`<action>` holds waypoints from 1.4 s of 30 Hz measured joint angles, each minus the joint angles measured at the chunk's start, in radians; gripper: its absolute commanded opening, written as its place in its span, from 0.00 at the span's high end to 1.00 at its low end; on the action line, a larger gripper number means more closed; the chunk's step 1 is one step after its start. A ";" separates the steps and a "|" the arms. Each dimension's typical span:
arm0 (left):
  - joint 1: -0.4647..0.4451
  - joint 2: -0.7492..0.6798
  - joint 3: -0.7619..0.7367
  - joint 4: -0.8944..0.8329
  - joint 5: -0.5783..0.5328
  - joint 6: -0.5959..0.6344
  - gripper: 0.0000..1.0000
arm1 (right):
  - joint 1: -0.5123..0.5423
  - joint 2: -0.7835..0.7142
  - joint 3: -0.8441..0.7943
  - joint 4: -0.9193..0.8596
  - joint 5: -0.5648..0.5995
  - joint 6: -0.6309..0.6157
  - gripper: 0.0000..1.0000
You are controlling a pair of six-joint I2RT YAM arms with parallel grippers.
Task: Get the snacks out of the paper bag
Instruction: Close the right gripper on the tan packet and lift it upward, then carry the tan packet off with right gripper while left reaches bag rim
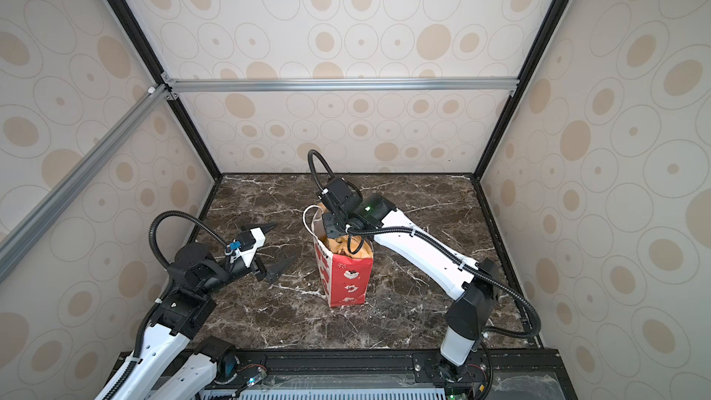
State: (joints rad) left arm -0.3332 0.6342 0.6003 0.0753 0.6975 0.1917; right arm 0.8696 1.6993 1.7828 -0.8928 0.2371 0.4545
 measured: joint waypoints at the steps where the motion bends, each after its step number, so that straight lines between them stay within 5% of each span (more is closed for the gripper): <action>1: 0.000 0.000 -0.001 0.000 0.001 -0.001 0.02 | 0.000 0.000 0.003 0.000 0.004 -0.002 1.00; 17: 0.000 0.012 0.011 -0.002 -0.009 -0.036 0.02 | 0.000 -0.100 0.046 0.072 0.075 -0.035 1.00; 28: -0.058 0.028 0.179 -0.034 -0.058 -0.143 0.02 | 0.000 -0.191 0.156 0.163 0.102 -0.126 1.00; 33: -0.175 0.072 0.272 -0.075 -0.127 -0.146 0.02 | -0.030 -0.265 0.158 0.164 0.141 -0.172 1.00; 42: -0.584 0.280 0.442 -0.198 -0.393 -0.078 0.02 | -0.295 -0.460 0.044 0.146 0.130 -0.142 1.00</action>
State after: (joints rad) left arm -0.9173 0.9146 1.0420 -0.1230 0.3042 0.1139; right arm 0.5743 1.2388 1.8267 -0.7467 0.3676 0.3130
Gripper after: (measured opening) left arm 0.982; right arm 0.062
